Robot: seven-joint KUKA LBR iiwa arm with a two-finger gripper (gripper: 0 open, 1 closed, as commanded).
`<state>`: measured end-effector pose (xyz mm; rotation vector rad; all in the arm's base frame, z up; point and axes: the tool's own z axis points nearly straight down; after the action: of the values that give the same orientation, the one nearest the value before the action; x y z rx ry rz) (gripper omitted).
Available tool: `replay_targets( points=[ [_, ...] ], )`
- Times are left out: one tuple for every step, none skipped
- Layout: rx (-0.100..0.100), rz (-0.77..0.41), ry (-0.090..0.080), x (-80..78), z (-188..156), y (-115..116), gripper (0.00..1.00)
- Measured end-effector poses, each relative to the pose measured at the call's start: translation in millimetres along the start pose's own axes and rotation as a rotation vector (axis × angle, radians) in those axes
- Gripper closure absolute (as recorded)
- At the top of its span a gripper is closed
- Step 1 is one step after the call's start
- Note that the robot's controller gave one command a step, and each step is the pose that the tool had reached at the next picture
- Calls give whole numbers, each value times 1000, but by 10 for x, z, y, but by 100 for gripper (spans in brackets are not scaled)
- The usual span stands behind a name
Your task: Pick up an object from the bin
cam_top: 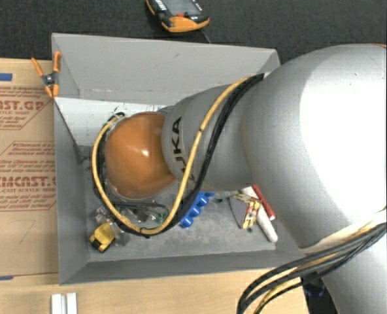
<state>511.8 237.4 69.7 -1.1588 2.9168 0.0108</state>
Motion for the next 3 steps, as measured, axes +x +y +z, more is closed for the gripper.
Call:
replay_targets(
  points=[
    [-1,0,3,10,-78,8,100],
    [0,0,-1,-1,-182,9,100],
    [-1,0,0,3,-278,14,100]
  ],
)
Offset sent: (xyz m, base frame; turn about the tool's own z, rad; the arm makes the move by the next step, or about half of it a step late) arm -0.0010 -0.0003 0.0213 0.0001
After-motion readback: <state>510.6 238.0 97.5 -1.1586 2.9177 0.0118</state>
